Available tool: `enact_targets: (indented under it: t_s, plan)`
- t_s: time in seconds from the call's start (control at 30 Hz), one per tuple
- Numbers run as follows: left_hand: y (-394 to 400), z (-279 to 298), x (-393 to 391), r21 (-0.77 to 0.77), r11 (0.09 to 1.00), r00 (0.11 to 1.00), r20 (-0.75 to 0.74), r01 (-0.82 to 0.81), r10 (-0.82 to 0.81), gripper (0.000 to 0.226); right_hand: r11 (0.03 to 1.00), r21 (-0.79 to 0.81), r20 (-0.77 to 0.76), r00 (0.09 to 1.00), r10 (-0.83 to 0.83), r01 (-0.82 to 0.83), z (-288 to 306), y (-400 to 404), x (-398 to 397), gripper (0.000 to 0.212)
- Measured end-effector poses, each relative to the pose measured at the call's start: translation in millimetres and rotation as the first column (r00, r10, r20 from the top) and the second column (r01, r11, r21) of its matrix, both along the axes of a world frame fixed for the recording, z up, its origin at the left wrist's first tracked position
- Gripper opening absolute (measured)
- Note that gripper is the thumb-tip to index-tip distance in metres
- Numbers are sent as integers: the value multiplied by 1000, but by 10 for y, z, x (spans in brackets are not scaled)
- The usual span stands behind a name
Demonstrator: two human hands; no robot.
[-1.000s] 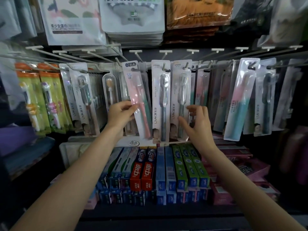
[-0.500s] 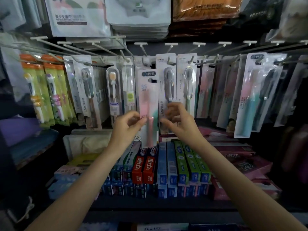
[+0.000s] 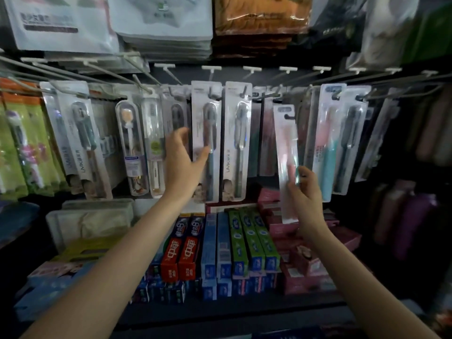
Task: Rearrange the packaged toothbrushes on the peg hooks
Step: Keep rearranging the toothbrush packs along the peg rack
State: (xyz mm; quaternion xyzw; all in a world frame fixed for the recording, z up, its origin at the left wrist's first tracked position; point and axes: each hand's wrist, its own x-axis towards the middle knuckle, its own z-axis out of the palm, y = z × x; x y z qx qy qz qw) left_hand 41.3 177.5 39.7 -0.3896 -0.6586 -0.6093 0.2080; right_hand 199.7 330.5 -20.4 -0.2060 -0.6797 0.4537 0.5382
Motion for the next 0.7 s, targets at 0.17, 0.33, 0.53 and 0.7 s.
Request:
enact_targets:
  t_s: [0.17, 0.33, 0.53, 0.7]
  plan:
    - [96, 32, 4, -16, 999, 995, 92, 41, -39, 34, 987, 118, 231, 964, -131, 106, 238, 143, -161, 45]
    - [90, -20, -78, -57, 995, 996, 29, 85, -83, 19, 963, 185, 227, 945, -236, 196, 578, 197, -344, 42]
    - [82, -55, -193, -58, 993, 995, 11, 100, -99, 15, 979, 61, 180, 963, -201, 193, 638, 261, -492, 38]
    - [83, -85, -190, -21, 997, 996, -42, 77, -77, 10, 989, 60, 307, 941, -145, 133, 477, 327, -462, 44]
